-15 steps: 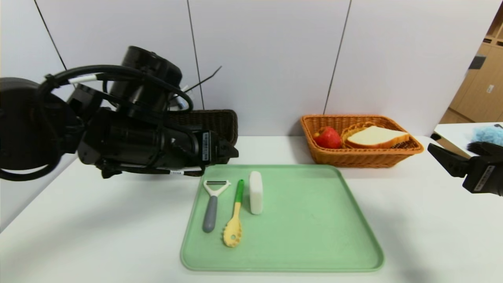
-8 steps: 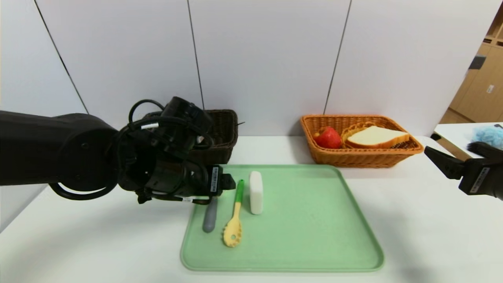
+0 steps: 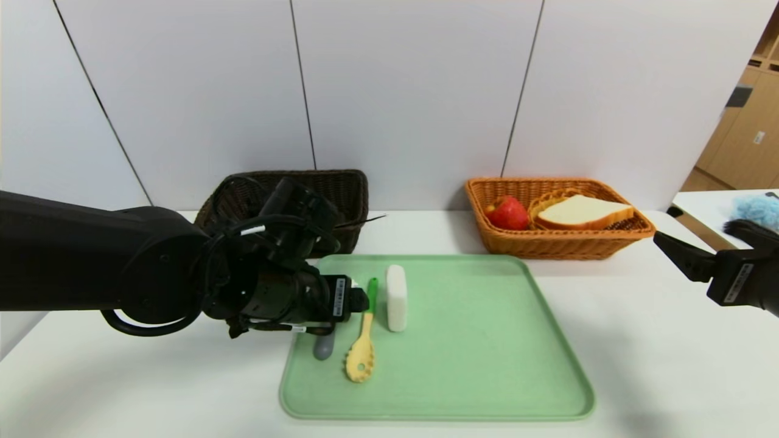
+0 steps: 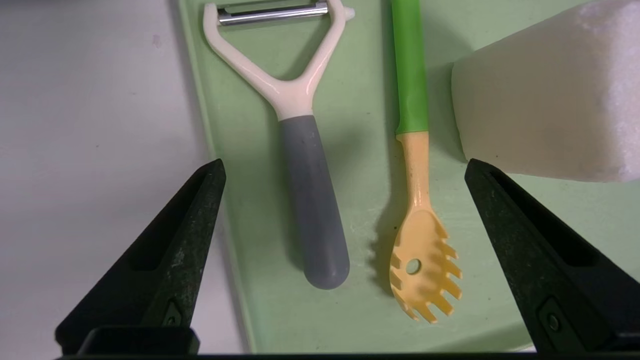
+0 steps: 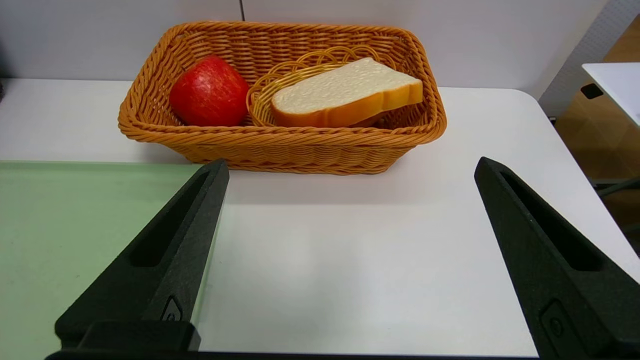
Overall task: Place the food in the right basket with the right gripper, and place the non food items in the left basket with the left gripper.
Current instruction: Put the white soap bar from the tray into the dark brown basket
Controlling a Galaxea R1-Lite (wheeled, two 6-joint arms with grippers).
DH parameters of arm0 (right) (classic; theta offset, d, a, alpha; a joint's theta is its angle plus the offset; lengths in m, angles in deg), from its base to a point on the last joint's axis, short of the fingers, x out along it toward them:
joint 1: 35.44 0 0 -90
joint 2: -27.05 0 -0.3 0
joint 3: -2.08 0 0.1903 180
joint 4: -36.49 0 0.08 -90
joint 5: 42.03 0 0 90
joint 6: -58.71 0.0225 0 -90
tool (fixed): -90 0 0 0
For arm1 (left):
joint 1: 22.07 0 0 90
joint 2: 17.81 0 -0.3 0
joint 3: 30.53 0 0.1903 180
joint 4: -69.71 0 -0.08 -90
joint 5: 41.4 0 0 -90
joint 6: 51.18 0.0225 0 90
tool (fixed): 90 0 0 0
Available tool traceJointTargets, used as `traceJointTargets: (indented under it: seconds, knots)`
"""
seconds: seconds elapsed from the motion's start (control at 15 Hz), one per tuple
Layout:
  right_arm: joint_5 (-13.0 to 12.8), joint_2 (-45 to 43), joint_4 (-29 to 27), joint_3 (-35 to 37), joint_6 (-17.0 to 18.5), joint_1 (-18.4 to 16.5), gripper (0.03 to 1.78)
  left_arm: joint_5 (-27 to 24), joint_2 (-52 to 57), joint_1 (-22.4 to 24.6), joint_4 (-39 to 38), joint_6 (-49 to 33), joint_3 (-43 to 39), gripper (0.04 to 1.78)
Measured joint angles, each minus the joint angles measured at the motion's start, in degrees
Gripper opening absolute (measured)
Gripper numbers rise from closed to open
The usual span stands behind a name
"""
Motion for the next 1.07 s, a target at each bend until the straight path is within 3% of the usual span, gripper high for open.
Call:
traceJointTargets:
  seconds: [0.67, 0.8, 1.07]
  knots:
    - [0.16, -0.09, 0.09, 0.48, 0.09, 0.0, 1.69, 0.17, -3.15, -0.49, -3.25, -3.17, -0.99, 1.69]
    - [0.16, -0.09, 0.09, 0.67, 0.09, 0.0, 1.69, 2.23, -3.89, -0.49, -3.15, -2.86, -0.99, 1.69]
    - [0.16, -0.11, 0.15, 1.13, 0.18, 0.0, 1.69, 3.56, -4.41, 1.13, 0.61, 5.9, 3.3, 1.69]
